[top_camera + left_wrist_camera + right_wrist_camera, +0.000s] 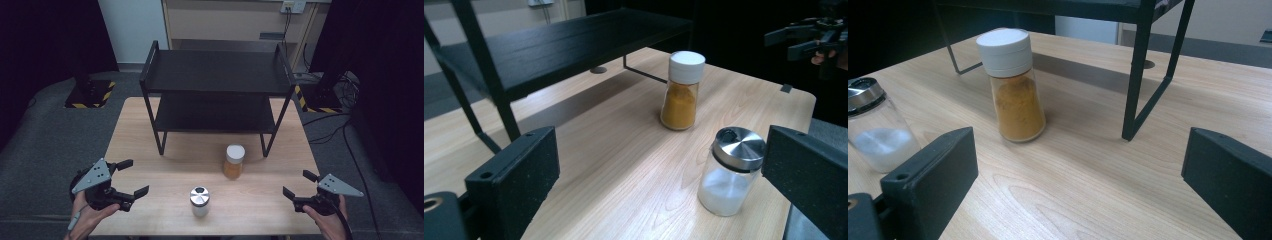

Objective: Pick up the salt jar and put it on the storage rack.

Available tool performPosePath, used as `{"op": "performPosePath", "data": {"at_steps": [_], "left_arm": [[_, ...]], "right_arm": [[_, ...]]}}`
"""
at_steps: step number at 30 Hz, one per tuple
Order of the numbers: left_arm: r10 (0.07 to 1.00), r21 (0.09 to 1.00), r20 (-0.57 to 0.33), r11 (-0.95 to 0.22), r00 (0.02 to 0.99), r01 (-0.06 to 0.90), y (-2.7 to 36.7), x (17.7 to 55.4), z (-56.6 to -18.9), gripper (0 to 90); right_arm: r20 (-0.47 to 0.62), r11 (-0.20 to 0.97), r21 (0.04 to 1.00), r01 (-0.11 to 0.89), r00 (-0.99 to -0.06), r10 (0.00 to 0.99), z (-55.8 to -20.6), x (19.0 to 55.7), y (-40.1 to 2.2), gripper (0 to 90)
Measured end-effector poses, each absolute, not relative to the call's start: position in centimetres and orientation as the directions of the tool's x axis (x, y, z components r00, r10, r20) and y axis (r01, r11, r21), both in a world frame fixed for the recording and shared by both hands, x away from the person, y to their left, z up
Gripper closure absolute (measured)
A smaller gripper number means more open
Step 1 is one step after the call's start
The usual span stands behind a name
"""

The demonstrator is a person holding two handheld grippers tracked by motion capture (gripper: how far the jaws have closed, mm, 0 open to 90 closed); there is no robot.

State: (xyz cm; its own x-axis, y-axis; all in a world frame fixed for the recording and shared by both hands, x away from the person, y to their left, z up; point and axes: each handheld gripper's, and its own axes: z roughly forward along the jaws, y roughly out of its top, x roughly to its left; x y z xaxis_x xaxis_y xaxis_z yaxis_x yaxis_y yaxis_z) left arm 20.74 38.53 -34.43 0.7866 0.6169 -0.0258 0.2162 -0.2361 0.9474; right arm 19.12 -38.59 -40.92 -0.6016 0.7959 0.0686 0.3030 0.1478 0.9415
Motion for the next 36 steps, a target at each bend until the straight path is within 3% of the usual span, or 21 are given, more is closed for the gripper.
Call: {"op": "performPosePath", "data": {"at_steps": [8,36], "left_arm": [[0.57,0.948,-0.049,-0.232,0.82,0.218,38.7,22.1,-33.3,1.6],[0.504,0.925,0.029,-0.341,0.863,0.168,37.7,23.5,-29.5,1.1]], "right_arm": [[0.07,0.146,0.941,0.304,-0.6,0.797,-41.0,19.1,-38.7,2.1],[0.074,0.133,0.945,0.299,-0.591,0.803,-41.1,19.0,-38.7,1.3]]}}
